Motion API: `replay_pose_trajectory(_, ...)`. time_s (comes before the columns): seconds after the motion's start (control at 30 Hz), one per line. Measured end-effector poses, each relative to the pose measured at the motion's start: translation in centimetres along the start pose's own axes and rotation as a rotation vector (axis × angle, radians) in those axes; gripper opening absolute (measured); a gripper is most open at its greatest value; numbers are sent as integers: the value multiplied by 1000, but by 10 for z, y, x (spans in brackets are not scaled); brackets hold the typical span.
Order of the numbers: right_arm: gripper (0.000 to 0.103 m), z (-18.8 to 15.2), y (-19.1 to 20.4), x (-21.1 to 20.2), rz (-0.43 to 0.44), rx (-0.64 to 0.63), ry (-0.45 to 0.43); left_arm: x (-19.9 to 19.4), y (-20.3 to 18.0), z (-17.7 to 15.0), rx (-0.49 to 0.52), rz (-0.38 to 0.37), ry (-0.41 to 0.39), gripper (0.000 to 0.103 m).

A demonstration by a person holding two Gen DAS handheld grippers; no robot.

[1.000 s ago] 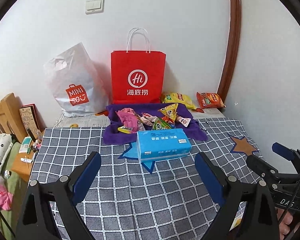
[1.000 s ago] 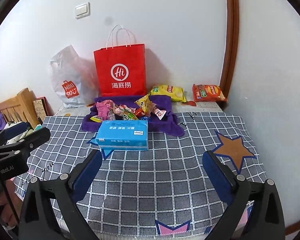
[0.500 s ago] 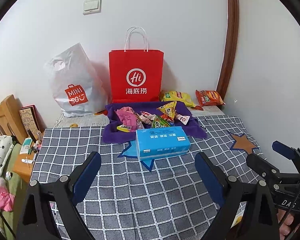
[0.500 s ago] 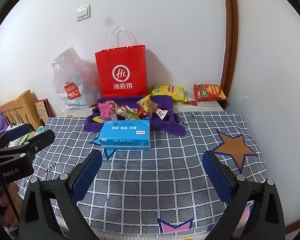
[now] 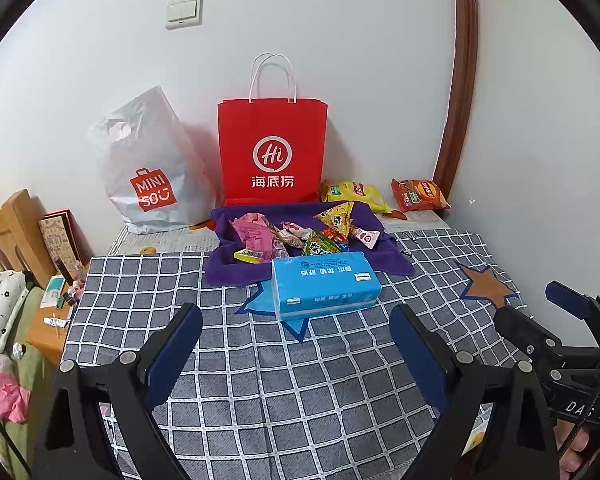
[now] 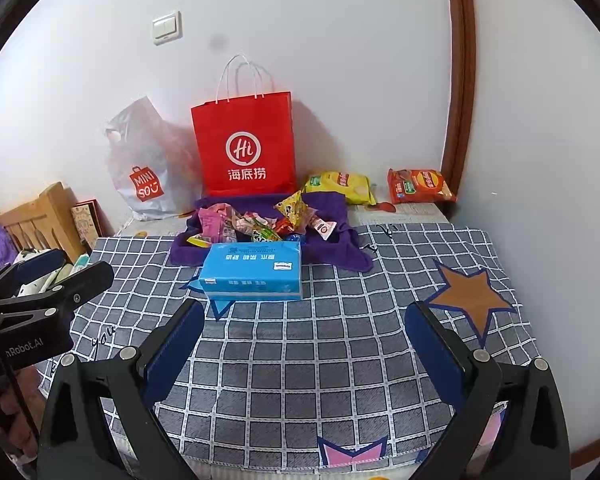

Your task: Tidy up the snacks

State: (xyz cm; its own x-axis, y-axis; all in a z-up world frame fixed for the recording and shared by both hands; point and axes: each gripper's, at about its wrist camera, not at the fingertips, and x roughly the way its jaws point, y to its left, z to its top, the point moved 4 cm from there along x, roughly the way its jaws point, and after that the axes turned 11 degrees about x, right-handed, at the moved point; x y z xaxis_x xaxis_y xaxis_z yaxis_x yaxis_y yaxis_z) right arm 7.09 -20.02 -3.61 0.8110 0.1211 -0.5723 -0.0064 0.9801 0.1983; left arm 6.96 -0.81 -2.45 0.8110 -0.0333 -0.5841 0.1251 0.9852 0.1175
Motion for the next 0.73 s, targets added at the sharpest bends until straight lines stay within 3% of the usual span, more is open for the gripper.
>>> replay_pose_trajectory(0.73, 99, 0, 0, -1, 4, 7, -4, -1, -1, -1, 5, 8, -7, 95)
